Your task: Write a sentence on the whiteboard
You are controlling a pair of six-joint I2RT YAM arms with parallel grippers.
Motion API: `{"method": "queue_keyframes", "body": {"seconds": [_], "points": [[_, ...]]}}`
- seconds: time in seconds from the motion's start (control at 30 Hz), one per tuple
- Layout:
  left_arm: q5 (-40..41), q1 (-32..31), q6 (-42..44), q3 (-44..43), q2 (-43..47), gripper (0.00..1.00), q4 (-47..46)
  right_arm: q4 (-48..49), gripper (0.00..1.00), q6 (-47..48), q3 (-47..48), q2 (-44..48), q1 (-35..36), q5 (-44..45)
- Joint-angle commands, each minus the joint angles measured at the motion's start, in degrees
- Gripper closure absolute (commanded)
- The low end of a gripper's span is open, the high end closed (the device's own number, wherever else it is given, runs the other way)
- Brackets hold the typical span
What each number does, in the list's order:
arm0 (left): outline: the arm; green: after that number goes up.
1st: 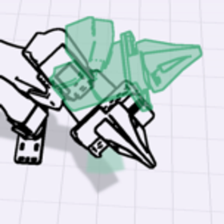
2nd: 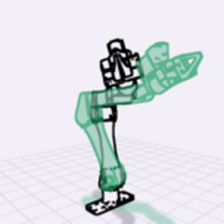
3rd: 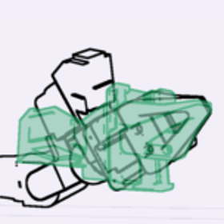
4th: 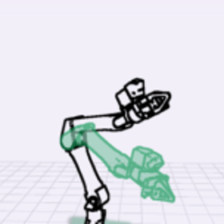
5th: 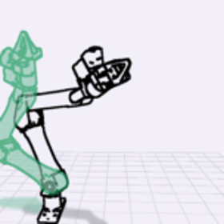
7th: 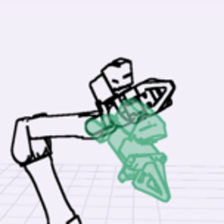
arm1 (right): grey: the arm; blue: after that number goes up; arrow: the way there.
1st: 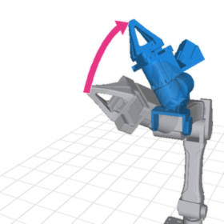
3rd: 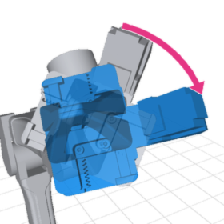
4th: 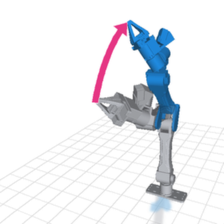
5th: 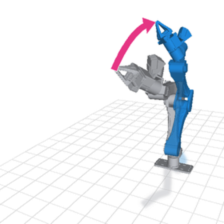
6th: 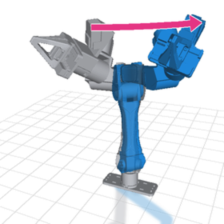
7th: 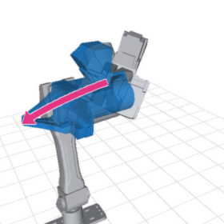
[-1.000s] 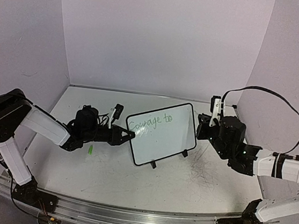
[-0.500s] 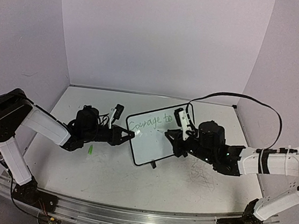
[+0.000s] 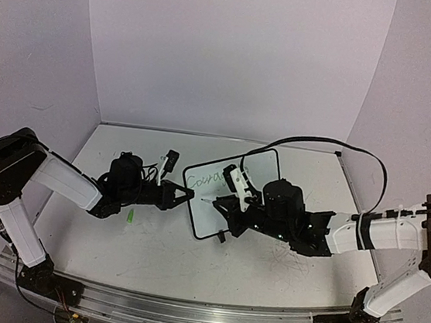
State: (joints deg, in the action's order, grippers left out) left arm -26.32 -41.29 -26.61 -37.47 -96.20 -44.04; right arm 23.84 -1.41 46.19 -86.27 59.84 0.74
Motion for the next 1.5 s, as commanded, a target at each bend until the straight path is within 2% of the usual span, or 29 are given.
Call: {"method": "queue_keyframes", "body": {"seconds": [0.0,0.47,1.47], "points": [[0.7,0.0,1.8,-0.4,-0.6,0.99,-0.3,4.0,1.00,0.6,0.8,-1.3,1.0,1.8],[0.9,0.0,2.4,-1.4,-0.9,1.00,1.7,8.3,1.00,-0.7,-1.0,-2.9,1.8,3.7],[2.1,-0.4,2.7,-1.6,-0.4,1.00,3.0,12.2,1.00,0.1,-4.1,-0.1,1.8,9.4]]}}
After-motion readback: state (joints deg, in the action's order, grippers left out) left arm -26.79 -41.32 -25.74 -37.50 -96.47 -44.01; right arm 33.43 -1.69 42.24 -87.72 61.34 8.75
